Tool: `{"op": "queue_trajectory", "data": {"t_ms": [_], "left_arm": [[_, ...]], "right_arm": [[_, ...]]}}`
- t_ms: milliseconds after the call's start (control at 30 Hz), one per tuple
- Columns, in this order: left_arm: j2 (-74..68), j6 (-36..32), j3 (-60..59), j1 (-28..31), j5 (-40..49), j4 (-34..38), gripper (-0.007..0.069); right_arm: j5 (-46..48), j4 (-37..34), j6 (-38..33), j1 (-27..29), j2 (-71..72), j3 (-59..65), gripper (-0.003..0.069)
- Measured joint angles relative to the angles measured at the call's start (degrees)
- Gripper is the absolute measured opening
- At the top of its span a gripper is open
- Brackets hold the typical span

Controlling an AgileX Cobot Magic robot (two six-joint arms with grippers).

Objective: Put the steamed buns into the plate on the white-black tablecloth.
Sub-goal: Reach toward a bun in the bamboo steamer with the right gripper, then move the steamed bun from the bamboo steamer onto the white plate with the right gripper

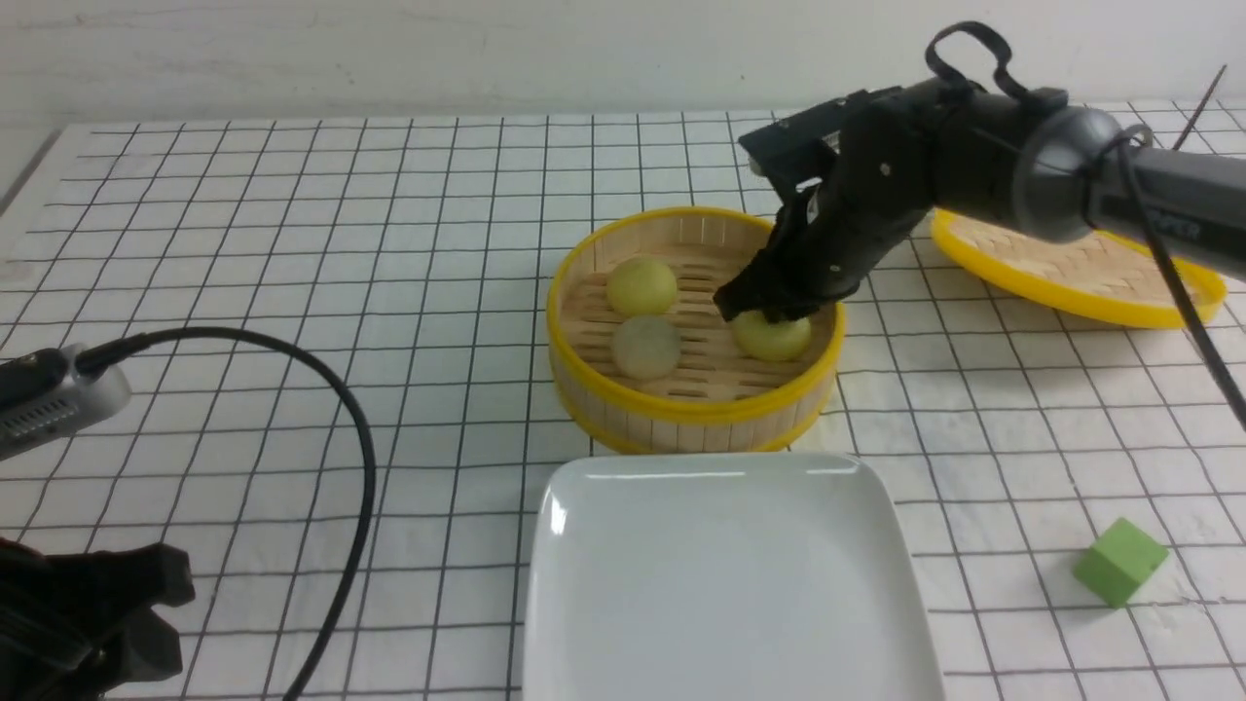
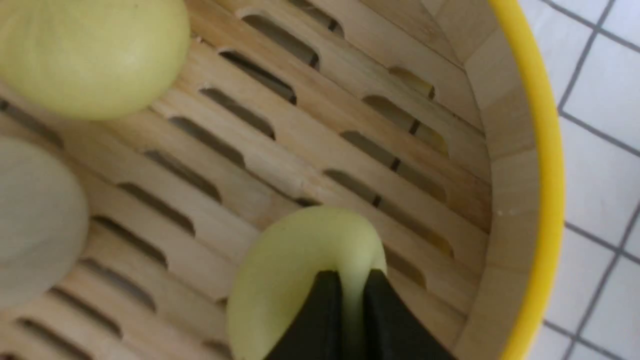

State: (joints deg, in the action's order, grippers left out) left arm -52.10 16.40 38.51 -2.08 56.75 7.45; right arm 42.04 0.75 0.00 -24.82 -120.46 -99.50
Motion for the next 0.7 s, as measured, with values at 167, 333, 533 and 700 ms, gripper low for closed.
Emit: {"op": "queue_trajectory", "data": {"t_ms": [167, 333, 533, 700], "left_arm": [[0.0, 0.0, 0.0, 0.0, 0.1, 0.0, 0.0351], [0.0, 0.0, 0.0, 0.0, 0.5, -0.1, 0.0351], [0.0, 0.0, 0.0, 0.0, 0.5, 0.0, 0.0351], [0.0, 0.0, 0.0, 0.0, -0.3, 0.1, 0.0351]], "right_arm": [[9.0, -3.5, 0.0, -0.7, 10.7, 1.2, 0.0014], [11.8, -11.5, 0.0, -2.0, 24.5, 13.2, 0.0014], [-7.0, -19.8, 0.0, -5.0, 25.9, 39.0, 0.0038], [-18.3, -21.5, 0.0, -5.3, 22.5, 44.8, 0.0202]]}}
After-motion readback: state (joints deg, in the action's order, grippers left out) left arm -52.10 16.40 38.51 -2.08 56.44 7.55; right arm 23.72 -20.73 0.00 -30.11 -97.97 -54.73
